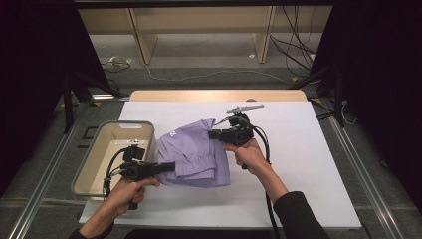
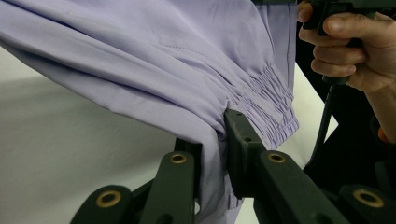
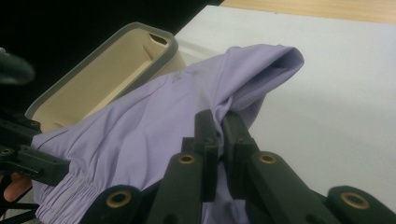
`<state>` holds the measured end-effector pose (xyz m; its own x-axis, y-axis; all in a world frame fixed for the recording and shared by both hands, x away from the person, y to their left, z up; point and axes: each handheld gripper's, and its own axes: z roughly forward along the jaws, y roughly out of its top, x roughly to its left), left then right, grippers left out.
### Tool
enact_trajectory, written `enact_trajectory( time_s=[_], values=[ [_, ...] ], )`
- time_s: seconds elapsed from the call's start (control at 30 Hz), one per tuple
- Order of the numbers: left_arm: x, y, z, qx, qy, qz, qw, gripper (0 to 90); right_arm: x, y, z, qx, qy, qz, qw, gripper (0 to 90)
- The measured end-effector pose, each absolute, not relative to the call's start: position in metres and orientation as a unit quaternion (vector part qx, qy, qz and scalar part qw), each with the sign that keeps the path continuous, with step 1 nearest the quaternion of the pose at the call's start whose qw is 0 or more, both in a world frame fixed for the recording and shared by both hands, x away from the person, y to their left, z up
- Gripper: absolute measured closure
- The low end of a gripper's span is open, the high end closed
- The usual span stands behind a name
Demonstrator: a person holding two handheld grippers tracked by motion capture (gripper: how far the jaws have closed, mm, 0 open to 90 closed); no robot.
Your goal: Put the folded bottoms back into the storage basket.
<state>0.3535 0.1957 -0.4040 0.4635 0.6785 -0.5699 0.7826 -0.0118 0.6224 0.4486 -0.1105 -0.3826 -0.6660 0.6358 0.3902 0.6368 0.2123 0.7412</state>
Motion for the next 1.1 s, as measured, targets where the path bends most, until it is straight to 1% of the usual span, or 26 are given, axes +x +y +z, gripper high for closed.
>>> enact_trajectory(
  time_s=[0.43,1.1],
  values=[
    [0.349,0.207,-0.401,0.708,0.516,-0.049,0.480,80.2,0.444,-0.098,-0.380,-0.402,-0.779,-0.481,0.000,86.8],
    [0.343,0.220,-0.388,0.700,0.511,-0.039,0.498,80.2,0.438,-0.092,-0.367,-0.391,-0.775,-0.497,-0.005,86.9]
  ],
)
